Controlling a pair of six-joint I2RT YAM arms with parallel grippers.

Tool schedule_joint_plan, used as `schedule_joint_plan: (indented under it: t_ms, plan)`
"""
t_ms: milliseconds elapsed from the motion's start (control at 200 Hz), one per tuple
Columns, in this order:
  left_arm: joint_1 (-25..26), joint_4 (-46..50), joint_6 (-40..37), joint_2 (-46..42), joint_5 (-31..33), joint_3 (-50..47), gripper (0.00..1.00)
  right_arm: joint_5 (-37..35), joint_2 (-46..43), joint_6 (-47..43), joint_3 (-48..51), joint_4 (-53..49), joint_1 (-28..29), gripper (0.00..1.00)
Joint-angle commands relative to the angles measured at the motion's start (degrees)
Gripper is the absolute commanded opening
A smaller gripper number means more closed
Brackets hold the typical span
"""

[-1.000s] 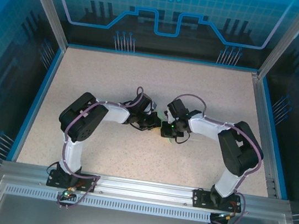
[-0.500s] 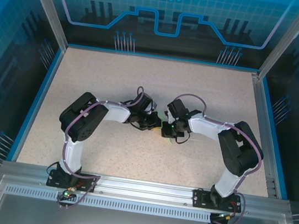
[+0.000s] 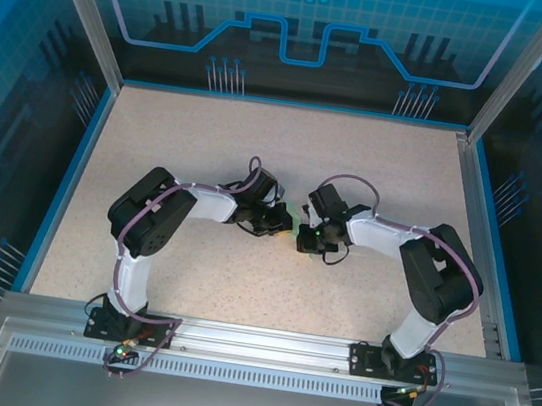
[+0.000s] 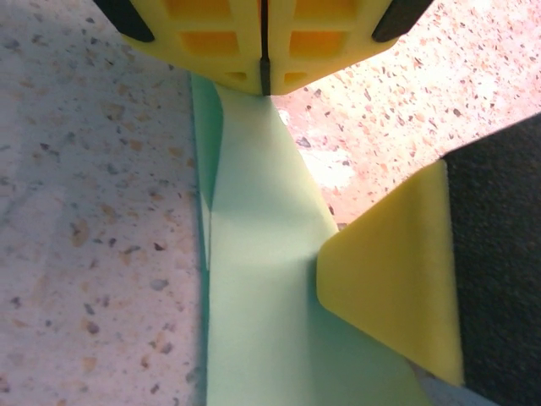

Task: Fold a paper plane with a square sheet of paper (pick it up from the middle)
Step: Fold the wing for the fifth time at the center of the table.

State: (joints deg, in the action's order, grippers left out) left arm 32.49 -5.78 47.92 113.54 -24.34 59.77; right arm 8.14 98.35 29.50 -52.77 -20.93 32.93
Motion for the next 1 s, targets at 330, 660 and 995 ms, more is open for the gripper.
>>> schedule_joint_plan:
  t_ms: [330, 660, 995]
  plan:
    - [-0.06, 6.39, -1.16, 2.66, 5.18, 0.46, 0.11, -0.32, -1.92, -0.6, 5.59, -4.75, -2.84, 0.07]
    - [-0.15, 7.08, -1.27, 2.92, 5.44, 0.87, 0.1, 0.81, -4.12, -0.18, 8.67, -4.88, -4.01, 0.07]
    - [-0.15, 7.32, -1.57, 3.06, 5.54, 1.14, 0.1, 0.91, -6.78, 1.67, 11.78, -5.7, -4.93, 0.07]
